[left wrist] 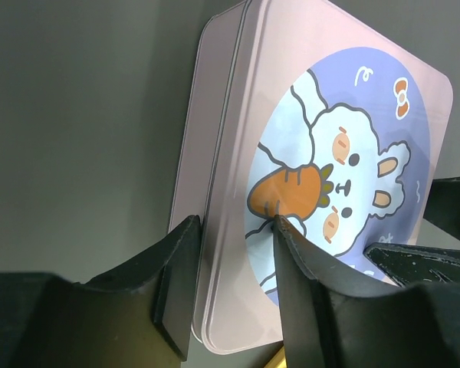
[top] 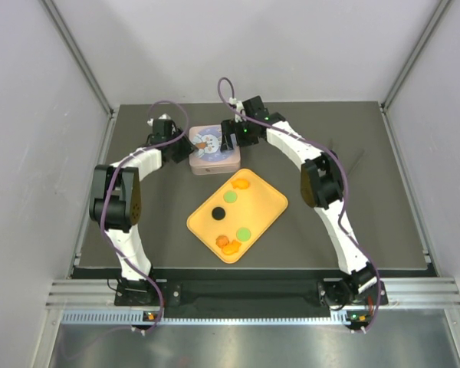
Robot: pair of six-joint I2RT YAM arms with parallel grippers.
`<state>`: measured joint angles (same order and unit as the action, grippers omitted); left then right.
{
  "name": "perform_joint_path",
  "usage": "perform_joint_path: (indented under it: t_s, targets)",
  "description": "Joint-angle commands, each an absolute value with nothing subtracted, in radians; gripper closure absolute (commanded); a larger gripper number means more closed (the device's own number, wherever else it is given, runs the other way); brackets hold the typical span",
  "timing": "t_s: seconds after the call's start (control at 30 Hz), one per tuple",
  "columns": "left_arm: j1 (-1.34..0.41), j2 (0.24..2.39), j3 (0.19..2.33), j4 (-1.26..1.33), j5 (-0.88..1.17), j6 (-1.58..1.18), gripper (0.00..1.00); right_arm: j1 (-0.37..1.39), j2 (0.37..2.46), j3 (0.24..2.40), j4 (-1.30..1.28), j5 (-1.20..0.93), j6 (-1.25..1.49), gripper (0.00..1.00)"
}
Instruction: Pack the cookies
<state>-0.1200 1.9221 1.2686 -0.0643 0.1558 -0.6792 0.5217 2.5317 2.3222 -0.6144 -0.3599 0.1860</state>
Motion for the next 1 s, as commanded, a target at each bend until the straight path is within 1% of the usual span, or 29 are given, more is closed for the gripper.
perform_joint_path:
  t_s: [0.0,0.07,0.23,0.3,0.37,0.43,0.47,0.6,0.63,0.67,0.8,0.87,0.93,0.97]
  targets:
    - [-0.133,1.934,1.213,-0.120,0.120,-0.693,0.60,0.557,2.485,2.277,-0.634,-0.334,0.175,0.12]
    - [-0.132,1.948,1.218,-0.133,0.118,-0.693,0.60,0.560,2.488,2.276,-0.627,-0.354,0.184,0.12]
    - [-0.133,1.956,1.232,-0.163,0.107,-0.695,0.62,0.563,2.491,2.252,-0.620,-0.436,0.207,0.24]
    - [-0.132,1.960,1.244,-0.172,0.104,-0.689,0.60,0.566,2.450,2.176,-0.597,-0.472,0.219,0.29]
    - [-0.132,1.973,1.262,-0.190,0.104,-0.687,0.60,0.563,2.398,2.103,-0.510,-0.523,0.254,0.32]
    - [-0.132,1.982,1.270,-0.198,0.107,-0.692,0.59,0.555,2.385,2.037,-0.471,-0.552,0.285,0.38]
    - [-0.132,1.985,1.279,-0.199,0.110,-0.692,0.58,0.549,2.387,2.022,-0.441,-0.587,0.319,0.44]
    - [-0.132,1.996,1.311,-0.229,0.101,-0.686,0.56,0.535,2.376,1.935,-0.385,-0.597,0.357,0.52]
    - [-0.132,1.996,1.316,-0.229,0.101,-0.683,0.55,0.534,2.373,1.922,-0.379,-0.592,0.367,0.55]
    - [-0.133,1.996,1.324,-0.233,0.101,-0.683,0.55,0.532,2.373,1.911,-0.370,-0.585,0.374,0.60]
    - [-0.132,1.997,1.344,-0.242,0.107,-0.684,0.55,0.515,2.375,1.910,-0.356,-0.588,0.394,0.71]
    - [-0.133,1.999,1.359,-0.250,0.106,-0.683,0.54,0.499,2.358,1.908,-0.348,-0.583,0.402,0.71]
    - [-0.132,2.005,1.370,-0.262,0.107,-0.680,0.54,0.479,2.347,1.910,-0.333,-0.587,0.425,0.70]
    - [-0.133,2.006,1.380,-0.267,0.106,-0.678,0.53,0.469,2.335,1.908,-0.325,-0.601,0.434,0.61]
